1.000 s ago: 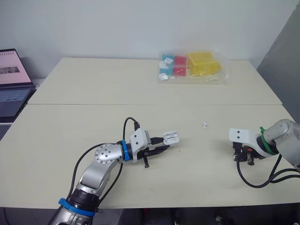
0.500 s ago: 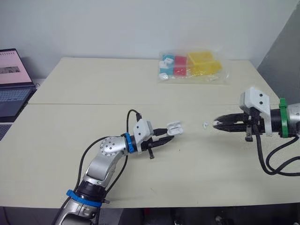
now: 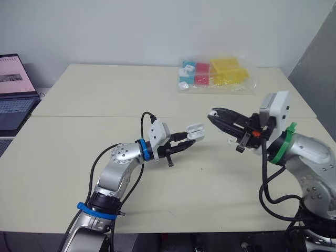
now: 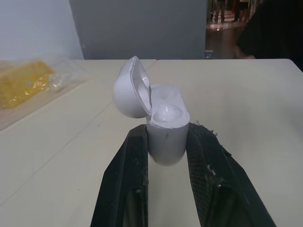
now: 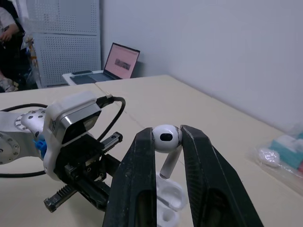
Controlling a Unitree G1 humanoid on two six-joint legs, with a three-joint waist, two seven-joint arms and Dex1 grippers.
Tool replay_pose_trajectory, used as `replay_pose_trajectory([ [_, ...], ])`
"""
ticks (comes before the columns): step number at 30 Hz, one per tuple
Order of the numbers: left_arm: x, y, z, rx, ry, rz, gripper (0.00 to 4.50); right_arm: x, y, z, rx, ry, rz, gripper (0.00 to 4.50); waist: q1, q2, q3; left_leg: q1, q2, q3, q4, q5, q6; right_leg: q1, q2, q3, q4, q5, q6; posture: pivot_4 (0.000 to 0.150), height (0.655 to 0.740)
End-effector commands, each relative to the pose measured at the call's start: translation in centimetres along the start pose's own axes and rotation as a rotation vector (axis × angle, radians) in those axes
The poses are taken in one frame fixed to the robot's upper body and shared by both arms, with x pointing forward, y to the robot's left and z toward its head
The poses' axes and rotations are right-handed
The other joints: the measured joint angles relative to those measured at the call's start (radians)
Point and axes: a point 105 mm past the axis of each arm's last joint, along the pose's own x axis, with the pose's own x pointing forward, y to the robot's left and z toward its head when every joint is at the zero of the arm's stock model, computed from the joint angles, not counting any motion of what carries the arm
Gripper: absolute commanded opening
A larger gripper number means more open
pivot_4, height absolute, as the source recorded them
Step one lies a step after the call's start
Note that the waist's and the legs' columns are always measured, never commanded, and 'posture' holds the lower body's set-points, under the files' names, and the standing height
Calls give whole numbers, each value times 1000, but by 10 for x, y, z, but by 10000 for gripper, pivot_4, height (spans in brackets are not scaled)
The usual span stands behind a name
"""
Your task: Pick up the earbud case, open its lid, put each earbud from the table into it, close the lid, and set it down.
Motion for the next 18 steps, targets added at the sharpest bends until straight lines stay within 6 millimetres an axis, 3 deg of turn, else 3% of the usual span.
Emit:
replay_pose_trajectory([
  [1,1,4,18,12,-52,-1,7783,7,-2,5,-66,-94,-81,4064,-1,0,0,0,0,0,0,0,0,0,0,0,0,0,0,1500,7359],
  [8,1,4,21,-16,-54,-6,7783,14,-3,-8,-171,-128,-118,4064,-1,0,0,0,0,0,0,0,0,0,0,0,0,0,0,1500,7359],
  [12,1,5,22,-28,-54,-7,7783,15,2,-24,-202,-112,-111,4064,-1,0,0,0,0,0,0,0,0,0,0,0,-1,0,0,1500,7359],
  [18,0,3,24,-28,-54,-20,7783,22,9,-26,-175,-139,-95,4064,-1,0,0,1,0,0,0,0,0,0,0,0,0,0,0,1500,7359],
])
